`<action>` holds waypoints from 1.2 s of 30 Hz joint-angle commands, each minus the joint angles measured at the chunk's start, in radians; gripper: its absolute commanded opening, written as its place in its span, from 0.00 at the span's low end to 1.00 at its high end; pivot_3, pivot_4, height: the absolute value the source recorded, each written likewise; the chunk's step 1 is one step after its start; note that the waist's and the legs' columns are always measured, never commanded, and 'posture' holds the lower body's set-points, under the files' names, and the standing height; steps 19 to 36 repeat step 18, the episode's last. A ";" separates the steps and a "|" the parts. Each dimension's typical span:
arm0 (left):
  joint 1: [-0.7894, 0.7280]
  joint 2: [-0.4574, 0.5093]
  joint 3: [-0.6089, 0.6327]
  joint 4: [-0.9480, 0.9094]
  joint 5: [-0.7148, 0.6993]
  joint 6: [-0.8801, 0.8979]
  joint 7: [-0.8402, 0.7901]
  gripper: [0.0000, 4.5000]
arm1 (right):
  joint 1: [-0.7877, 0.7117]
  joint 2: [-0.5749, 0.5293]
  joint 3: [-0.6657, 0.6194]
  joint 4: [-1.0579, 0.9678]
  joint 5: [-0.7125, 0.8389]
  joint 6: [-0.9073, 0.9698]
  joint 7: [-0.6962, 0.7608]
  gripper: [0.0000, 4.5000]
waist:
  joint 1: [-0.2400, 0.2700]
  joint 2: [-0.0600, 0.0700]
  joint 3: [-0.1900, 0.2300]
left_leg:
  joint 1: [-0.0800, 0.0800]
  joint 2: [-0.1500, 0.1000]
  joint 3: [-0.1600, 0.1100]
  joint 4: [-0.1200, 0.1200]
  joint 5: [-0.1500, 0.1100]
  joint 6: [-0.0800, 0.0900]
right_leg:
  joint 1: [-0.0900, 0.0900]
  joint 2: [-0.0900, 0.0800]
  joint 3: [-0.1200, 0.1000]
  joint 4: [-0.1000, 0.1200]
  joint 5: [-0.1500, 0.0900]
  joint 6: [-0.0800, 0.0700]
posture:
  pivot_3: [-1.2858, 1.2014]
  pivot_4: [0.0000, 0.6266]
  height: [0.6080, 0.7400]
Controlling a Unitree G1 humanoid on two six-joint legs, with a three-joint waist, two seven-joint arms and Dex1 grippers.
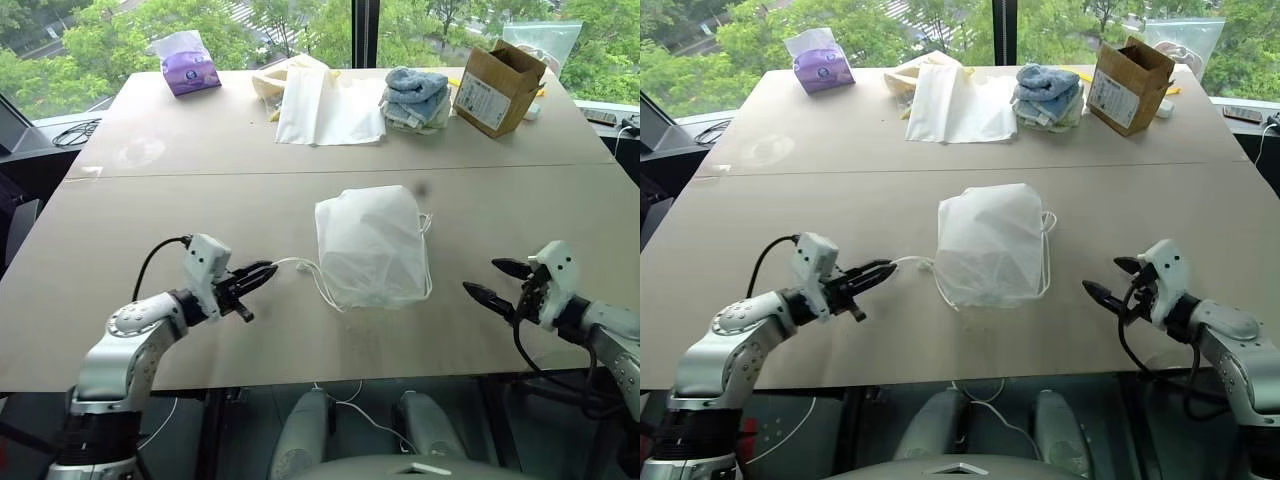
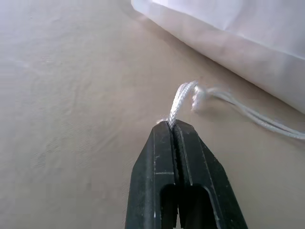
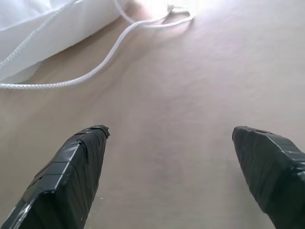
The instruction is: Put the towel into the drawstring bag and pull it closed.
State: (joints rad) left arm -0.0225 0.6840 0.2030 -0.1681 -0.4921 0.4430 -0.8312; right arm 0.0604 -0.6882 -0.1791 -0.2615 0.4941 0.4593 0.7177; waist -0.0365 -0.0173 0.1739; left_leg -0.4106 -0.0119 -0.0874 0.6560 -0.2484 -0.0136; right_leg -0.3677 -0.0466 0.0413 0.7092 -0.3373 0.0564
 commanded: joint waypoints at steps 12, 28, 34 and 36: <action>0.061 0.094 0.043 0.099 0.101 -0.190 -0.144 0.51 | 0.095 -0.013 -0.048 0.035 -0.022 -0.243 0.225 1.00 | -0.001 0.001 0.000 | 0.001 0.001 0.001 -0.001 0.000 0.000 | 0.001 0.000 0.001 -0.001 0.000 0.000 | 0.52 0.24 1.00; 0.100 0.079 0.031 0.106 0.132 -0.269 -0.147 0.51 | 0.143 0.001 -0.056 0.065 -0.037 -0.324 0.254 1.00 | 0.000 0.001 0.000 | 0.001 0.001 0.001 -0.001 0.000 0.000 | 0.001 -0.001 0.001 -0.001 0.000 0.000 | 0.52 0.24 1.00; 0.100 0.079 0.031 0.106 0.132 -0.269 -0.147 0.51 | 0.143 0.001 -0.056 0.065 -0.037 -0.324 0.254 1.00 | 0.000 0.001 0.000 | 0.001 0.001 0.001 -0.001 0.000 0.000 | 0.001 -0.001 0.001 -0.001 0.000 0.000 | 0.52 0.24 1.00; 0.100 0.079 0.031 0.106 0.132 -0.269 -0.147 0.51 | 0.143 0.001 -0.056 0.065 -0.037 -0.324 0.254 1.00 | 0.000 0.001 0.000 | 0.001 0.001 0.001 -0.001 0.000 0.000 | 0.001 -0.001 0.001 -0.001 0.000 0.000 | 0.52 0.24 1.00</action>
